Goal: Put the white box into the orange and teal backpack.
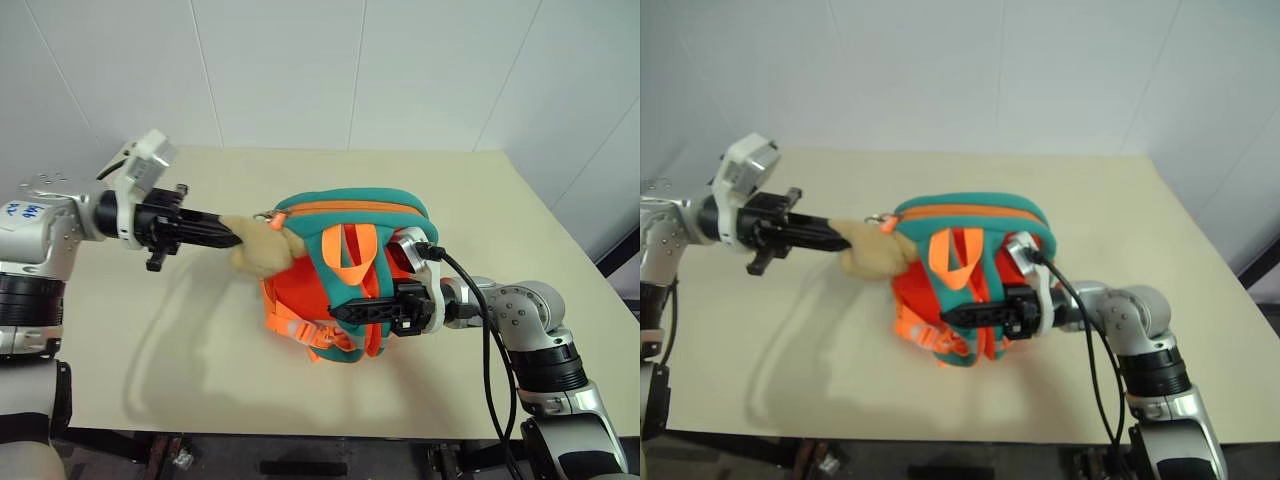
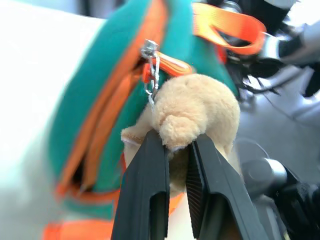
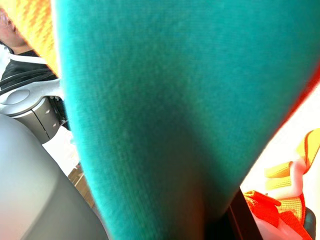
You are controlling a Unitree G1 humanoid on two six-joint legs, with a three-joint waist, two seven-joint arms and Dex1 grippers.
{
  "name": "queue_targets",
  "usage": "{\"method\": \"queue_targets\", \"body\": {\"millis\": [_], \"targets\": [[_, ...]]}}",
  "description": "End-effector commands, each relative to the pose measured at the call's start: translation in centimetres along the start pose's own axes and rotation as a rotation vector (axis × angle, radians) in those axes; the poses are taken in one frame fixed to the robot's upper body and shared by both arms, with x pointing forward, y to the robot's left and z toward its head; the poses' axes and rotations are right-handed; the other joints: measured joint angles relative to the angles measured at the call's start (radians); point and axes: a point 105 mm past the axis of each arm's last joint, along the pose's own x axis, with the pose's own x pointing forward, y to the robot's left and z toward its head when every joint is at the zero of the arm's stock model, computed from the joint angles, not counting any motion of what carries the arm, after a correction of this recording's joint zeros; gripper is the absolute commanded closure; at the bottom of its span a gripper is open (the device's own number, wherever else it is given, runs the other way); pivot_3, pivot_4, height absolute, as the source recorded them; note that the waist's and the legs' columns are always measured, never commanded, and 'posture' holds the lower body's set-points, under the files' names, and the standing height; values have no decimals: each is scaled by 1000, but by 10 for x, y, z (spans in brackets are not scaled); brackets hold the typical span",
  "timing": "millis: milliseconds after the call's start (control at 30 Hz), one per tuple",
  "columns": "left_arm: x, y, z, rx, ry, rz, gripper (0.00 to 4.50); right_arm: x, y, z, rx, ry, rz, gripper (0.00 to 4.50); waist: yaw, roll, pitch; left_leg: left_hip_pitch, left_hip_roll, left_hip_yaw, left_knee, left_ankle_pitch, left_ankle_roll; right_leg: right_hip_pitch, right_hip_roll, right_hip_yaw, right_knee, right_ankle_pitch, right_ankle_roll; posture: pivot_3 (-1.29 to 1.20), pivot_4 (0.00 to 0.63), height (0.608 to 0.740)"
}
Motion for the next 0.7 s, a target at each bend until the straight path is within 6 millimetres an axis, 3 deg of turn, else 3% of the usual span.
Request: {"method": "queue_targets", "body": {"millis": [33, 267, 400, 700], "targets": [[-26, 6, -1, -21, -41, 65, 4309, 1, 7, 5, -26, -7, 29, 4444, 2, 0, 0, 0, 0, 0, 0, 0, 0, 0, 0, 0, 0, 0, 0, 0, 150, 740], [-39, 24, -42, -159, -65, 160, 4309, 1, 9, 4, -26, -7, 27, 4444, 0, 0, 0, 0, 0, 0, 0, 0, 0, 0, 0, 0, 1, 0, 0, 0, 150, 740], [-29, 22, -91, -384, -30, 130, 4309, 1, 10, 4, -27, -9, 22, 4444, -1, 0, 0, 0, 0, 0, 0, 0, 0, 0, 0, 0, 1, 0, 0, 0, 150, 740], [0, 32, -128, -517, -111, 157, 4309, 1, 13, 5, -24, -11, 15, 4444, 5, -1, -1, 1, 0, 0, 2, 0, 0, 0, 0, 0, 3, 0, 0, 0, 150, 740]]}}
